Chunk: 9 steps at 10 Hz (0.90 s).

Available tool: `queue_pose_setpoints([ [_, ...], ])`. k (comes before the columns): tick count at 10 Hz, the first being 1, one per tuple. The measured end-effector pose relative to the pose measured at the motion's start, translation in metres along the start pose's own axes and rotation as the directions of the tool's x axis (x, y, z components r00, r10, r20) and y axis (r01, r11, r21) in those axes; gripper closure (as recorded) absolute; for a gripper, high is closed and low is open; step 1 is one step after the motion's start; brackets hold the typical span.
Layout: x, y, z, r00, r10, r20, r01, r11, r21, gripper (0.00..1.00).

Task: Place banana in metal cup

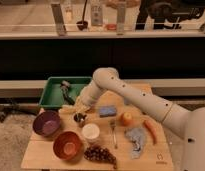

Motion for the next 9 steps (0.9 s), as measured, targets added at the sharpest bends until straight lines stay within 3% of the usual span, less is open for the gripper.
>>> queue_pose_setpoints([
  [4,0.012,0.007,0.015,1.0,0.017,-0.014,-0.018,0.999,-0.028,0.97],
  [9,0.025,0.01,0.024,0.997,0.066,-0.028,-0.067,0.997,-0.046,0.5],
])
